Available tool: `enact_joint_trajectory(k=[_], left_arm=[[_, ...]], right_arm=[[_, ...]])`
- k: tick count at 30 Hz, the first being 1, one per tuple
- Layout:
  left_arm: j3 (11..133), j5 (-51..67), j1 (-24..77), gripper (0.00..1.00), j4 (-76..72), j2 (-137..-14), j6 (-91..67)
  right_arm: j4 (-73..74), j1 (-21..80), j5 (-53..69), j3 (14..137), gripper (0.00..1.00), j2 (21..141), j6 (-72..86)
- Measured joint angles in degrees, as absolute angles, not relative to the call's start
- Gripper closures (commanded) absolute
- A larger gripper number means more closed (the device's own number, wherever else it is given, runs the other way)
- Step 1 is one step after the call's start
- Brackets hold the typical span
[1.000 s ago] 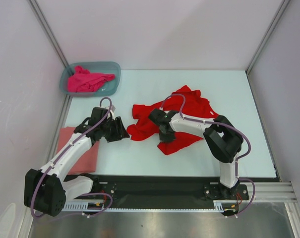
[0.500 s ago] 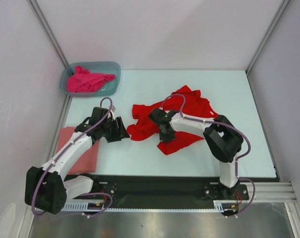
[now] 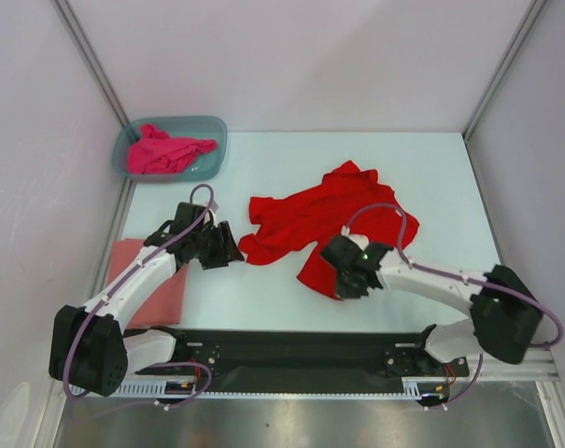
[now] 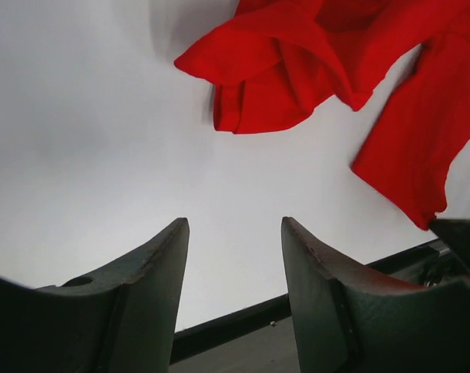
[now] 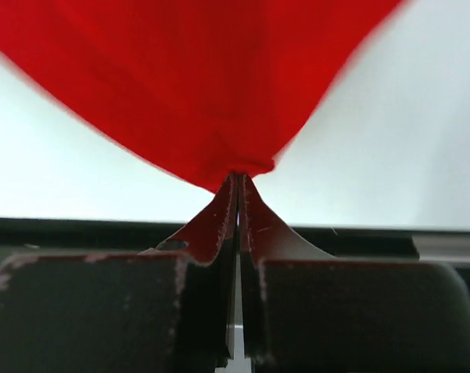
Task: Fold and stack the t-shirts
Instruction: Flatten the tshirt out
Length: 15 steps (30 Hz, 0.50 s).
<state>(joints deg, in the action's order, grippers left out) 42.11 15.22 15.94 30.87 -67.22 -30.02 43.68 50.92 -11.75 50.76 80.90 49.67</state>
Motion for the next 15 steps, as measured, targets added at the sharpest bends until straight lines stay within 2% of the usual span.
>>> enact_joint_trajectory(k=[3, 4, 8, 11, 15], left_arm=[[41.21, 14.66, 15.94, 0.45, 30.92, -67.48, -30.09], [41.04, 14.24, 15.94, 0.44, 31.00, -67.51, -30.11], [40.99, 12.25, 15.92, 0.32, 31.55, -67.51, -30.13], [41.04, 11.11, 15.88, 0.32, 32.27, -67.44, -30.06], [41.47, 10.90, 15.81, 0.32, 32.51, -67.44, -29.98]], right_arm=[[43.38, 55.18, -10.96, 41.21, 0.84, 73.93, 56.21], [43.11, 57.23, -10.66, 38.44, 0.70, 71.88, 58.54], [45.47, 65.47, -10.87, 33.34, 0.44, 64.86, 65.54], [45.93, 64.42, -12.62, 34.63, 0.40, 61.58, 66.19], [44.73, 53.32, -13.02, 37.60, 0.42, 61.23, 61.47]])
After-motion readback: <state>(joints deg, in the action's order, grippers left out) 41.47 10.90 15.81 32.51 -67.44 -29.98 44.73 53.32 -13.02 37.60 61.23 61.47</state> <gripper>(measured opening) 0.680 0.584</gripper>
